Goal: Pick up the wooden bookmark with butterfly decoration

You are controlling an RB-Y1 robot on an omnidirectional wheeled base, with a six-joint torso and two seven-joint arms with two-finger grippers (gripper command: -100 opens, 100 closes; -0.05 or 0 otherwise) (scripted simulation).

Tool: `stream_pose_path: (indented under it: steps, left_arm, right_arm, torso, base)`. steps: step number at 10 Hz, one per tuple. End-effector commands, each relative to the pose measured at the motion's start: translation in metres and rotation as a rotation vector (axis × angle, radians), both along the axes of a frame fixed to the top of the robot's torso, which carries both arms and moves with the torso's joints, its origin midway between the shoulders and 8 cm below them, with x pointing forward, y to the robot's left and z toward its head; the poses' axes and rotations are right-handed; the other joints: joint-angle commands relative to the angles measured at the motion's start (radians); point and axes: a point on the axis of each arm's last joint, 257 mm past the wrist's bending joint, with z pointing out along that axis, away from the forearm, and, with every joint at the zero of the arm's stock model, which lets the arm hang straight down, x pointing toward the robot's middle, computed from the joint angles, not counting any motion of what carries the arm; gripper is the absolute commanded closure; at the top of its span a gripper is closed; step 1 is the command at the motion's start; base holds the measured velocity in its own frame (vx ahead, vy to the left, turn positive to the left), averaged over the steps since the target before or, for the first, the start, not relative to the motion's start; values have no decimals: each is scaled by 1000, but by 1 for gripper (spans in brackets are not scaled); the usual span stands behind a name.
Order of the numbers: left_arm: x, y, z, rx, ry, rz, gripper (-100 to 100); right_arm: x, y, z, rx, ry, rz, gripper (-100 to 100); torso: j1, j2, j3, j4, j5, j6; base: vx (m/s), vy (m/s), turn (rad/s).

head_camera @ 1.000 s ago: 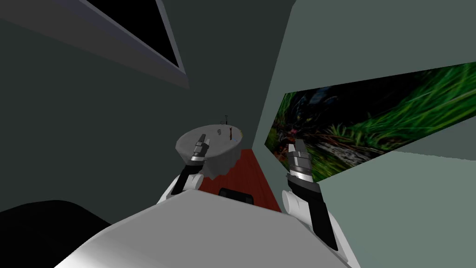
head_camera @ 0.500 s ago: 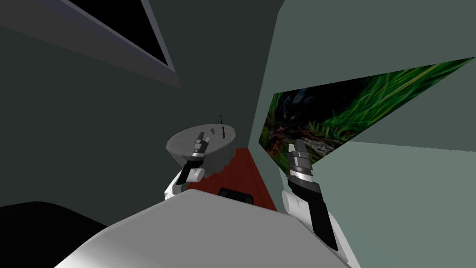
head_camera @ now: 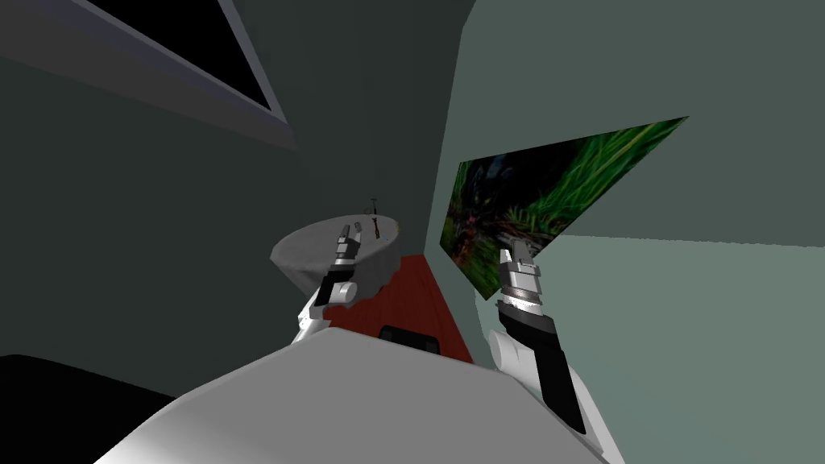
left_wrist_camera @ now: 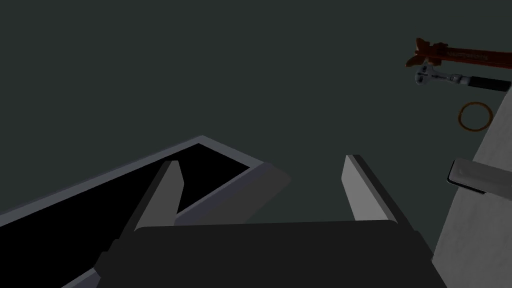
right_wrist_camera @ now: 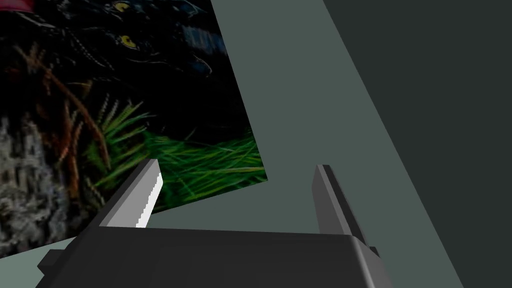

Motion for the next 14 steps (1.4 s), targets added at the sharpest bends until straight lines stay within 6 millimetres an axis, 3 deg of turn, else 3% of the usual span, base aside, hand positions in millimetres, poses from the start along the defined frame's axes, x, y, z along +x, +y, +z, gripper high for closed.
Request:
stream_pose_path:
  steps: [1,2,4,7,8,9,10,11,12,14]
  left_arm:
    - [7,14,4,-40,-32,7,-100]
    - [9,27,9,-71,-63,17,-100]
    - [15,28,4,-81,-53,16,-100]
    - [26,58,12,-167,-117,36,-100]
    - [28,58,9,-170,-109,37,-100]
    - [30,74,15,-214,-149,48,-100]
    - [34,75,11,-218,-139,50,-100]
    - [37,90,16,-266,-178,62,-100]
    - [39,91,12,-270,-169,64,-100]
    - [43,124,16,-360,-235,98,-100]
  right_arm:
    - [0,0,0,0,0,0,0]
    - [0,0,0,0,0,0,0]
    - [0,0,0,0,0,0,0]
    - [0,0,0,0,0,0,0]
    - [0,0,0,0,0,0,0]
    - [0,0,0,0,0,0,0]
    - [0,0,0,0,0,0,0]
    - [0,0,0,0,0,0,0]
    - [0,0,0,0,0,0,0]
    - [0,0,0,0,0,0,0]
  torso:
    - [0,0,0,0,0,0]
    - [0,0,0,0,0,0]
    - [-1,1,0,0,0,0]
    - [2,0,0,0,0,0]
    - [0,0,0,0,0,0]
    - [1,0,0,0,0,0]
    - [0,0,0,0,0,0]
    - [2,0,0,0,0,0]
    - [1,0,0,0,0,0]
    - [2,0,0,0,0,0]
  base:
    - [-26,-108,-99]
    - [-16,-162,-173]
    - [-24,-97,-33]
    - [-12,-100,-104]
    - [-3,-102,-61]
    - [-11,-109,-131]
    - [-7,-88,-56]
    - [1,-100,-104]
    - [4,-84,-67]
    - [-13,-107,-135]
